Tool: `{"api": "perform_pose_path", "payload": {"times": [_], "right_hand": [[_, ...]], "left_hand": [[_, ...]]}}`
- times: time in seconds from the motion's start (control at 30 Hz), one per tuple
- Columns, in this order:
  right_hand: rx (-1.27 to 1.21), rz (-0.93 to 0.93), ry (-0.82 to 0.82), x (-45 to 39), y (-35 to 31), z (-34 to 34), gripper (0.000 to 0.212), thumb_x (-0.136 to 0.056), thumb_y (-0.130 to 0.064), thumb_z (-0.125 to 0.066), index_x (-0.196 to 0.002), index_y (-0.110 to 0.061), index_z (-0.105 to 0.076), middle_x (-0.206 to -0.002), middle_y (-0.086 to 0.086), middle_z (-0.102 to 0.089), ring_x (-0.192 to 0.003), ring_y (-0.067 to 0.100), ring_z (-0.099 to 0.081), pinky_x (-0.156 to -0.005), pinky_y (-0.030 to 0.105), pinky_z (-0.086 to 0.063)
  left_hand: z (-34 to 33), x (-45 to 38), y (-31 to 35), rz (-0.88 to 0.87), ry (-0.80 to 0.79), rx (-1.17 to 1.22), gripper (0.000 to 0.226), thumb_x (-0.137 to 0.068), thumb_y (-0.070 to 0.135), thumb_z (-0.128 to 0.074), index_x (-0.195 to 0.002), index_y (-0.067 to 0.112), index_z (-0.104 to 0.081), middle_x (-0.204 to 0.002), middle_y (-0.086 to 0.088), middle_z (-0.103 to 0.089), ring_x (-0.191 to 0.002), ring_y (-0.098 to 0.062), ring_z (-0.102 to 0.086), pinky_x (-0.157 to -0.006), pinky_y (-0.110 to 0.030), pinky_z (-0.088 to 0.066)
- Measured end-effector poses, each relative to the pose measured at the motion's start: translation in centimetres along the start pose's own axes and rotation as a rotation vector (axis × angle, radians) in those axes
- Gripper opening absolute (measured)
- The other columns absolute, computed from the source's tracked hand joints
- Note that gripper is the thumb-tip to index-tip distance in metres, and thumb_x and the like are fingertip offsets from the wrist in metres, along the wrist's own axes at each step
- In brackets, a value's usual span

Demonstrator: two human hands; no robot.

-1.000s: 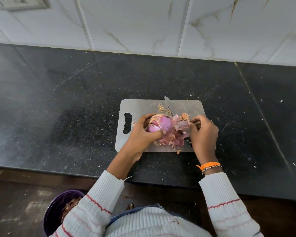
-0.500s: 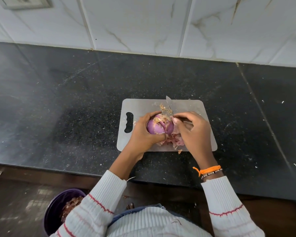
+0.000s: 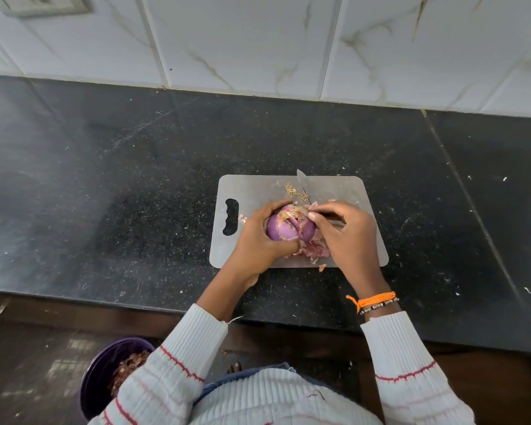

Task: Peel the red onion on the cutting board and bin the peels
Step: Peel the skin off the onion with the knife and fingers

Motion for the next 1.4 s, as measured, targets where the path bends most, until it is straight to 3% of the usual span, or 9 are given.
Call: {"api": "perform_pose_path", "payload": {"times": [0.13, 0.27, 0.43, 0.67, 0.87, 1.0, 1.1, 1.3, 1.4], "right_hand": [[0.030, 0.003, 0.010, 0.0, 0.1, -0.1, 0.014, -0.082, -0.013, -0.069, -0.093, -0.005, -0.073, -0.091, 0.008, -0.072, -0.086, 0.012, -0.065, -0.073, 0.008, -0.047], [0.057, 0.020, 0.004, 0.1, 0.0, -0.4, 0.011, -0.083, -0.011, -0.067, -0.092, -0.006, -0.071, -0.091, 0.008, -0.071, -0.085, 0.012, -0.064, -0.073, 0.011, -0.048], [-0.004, -0.035, 0.012, 0.1, 0.7, -0.4, 0.011, -0.087, -0.008, -0.061, -0.092, -0.006, -0.071, -0.088, 0.004, -0.069, -0.080, 0.002, -0.059, -0.071, 0.002, -0.044], [-0.053, -0.070, -0.049, 0.1, 0.8, -0.8, 0.013, -0.083, -0.016, -0.067, -0.092, -0.008, -0.071, -0.091, 0.002, -0.070, -0.086, 0.007, -0.063, -0.077, 0.016, -0.052], [0.036, -0.090, 0.025, 0.2, 0.8, -0.6, 0.008, -0.084, -0.010, -0.065, -0.091, -0.006, -0.067, -0.089, -0.002, -0.062, -0.076, 0.001, -0.055, -0.067, 0.001, -0.043], [0.095, -0.163, 0.059, 0.2, 2.0, -0.4, 0.008, -0.085, -0.007, -0.063, -0.092, -0.004, -0.066, -0.093, 0.004, -0.064, -0.077, 0.006, -0.056, -0.064, 0.008, -0.043], [0.113, -0.204, 0.064, 0.3, 2.8, -0.1, 0.007, -0.085, -0.006, -0.062, -0.092, -0.005, -0.066, -0.093, 0.008, -0.066, -0.077, 0.008, -0.056, -0.062, 0.006, -0.041], [-0.161, -0.336, -0.015, 0.4, 2.8, -0.6, 0.007, -0.089, -0.024, -0.060, -0.094, -0.020, -0.063, -0.086, -0.017, -0.060, -0.077, -0.008, -0.057, -0.065, 0.003, -0.046], [-0.147, -0.308, -0.075, 0.4, 2.6, -1.2, 0.013, -0.086, -0.024, -0.063, -0.098, -0.019, -0.066, -0.092, -0.011, -0.064, -0.084, -0.002, -0.060, -0.068, 0.011, -0.051]], "left_hand": [[0.0, 0.1, -0.1, 0.003, 0.002, 0.001, 0.066, -0.067, -0.007, -0.076, -0.125, 0.015, -0.054, -0.111, 0.005, -0.057, -0.098, -0.012, -0.062, -0.078, -0.023, -0.056], [-0.1, 0.0, -0.3, 0.008, -0.004, -0.014, 0.064, -0.069, -0.005, -0.076, -0.125, 0.016, -0.053, -0.112, 0.005, -0.056, -0.100, -0.013, -0.060, -0.077, -0.023, -0.056], [0.1, -0.1, -0.6, 0.001, 0.009, -0.040, 0.065, -0.067, -0.003, -0.078, -0.125, 0.016, -0.054, -0.116, -0.001, -0.056, -0.102, -0.015, -0.060, -0.080, -0.027, -0.056], [0.1, -0.2, -0.6, 0.005, -0.002, -0.046, 0.066, -0.066, -0.004, -0.078, -0.124, 0.017, -0.054, -0.109, 0.007, -0.059, -0.099, -0.013, -0.062, -0.079, -0.024, -0.055], [-0.2, -0.1, -0.5, 0.007, -0.022, -0.033, 0.066, -0.066, -0.004, -0.078, -0.125, 0.015, -0.054, -0.112, 0.003, -0.058, -0.100, -0.012, -0.061, -0.077, -0.021, -0.055], [-0.1, -0.1, -0.9, 0.044, -0.023, 0.043, 0.067, -0.067, -0.005, -0.077, -0.125, 0.014, -0.053, -0.114, 0.002, -0.058, -0.100, -0.010, -0.062, -0.078, -0.021, -0.054], [0.1, -0.2, -1.0, 0.055, -0.014, 0.085, 0.069, -0.065, -0.008, -0.077, -0.126, 0.014, -0.053, -0.113, 0.004, -0.059, -0.093, -0.002, -0.062, -0.077, -0.019, -0.053], [0.3, -0.5, -1.0, 0.071, -0.006, 0.087, 0.071, -0.064, -0.010, -0.077, -0.127, 0.014, -0.053, -0.111, 0.004, -0.058, -0.092, -0.003, -0.062, -0.080, -0.022, -0.055], [0.3, -0.5, -1.3, 0.094, -0.004, 0.107, 0.067, -0.066, -0.009, -0.076, -0.125, 0.013, -0.054, -0.114, -0.004, -0.058, -0.097, -0.013, -0.062, -0.082, -0.028, -0.056]]}}
Point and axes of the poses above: each hand's wrist, its own x-axis away from the middle knuckle, its own z-axis out of the back of the hand, y = z × x, the point moved 8 cm from there along -x, towards the middle knuckle
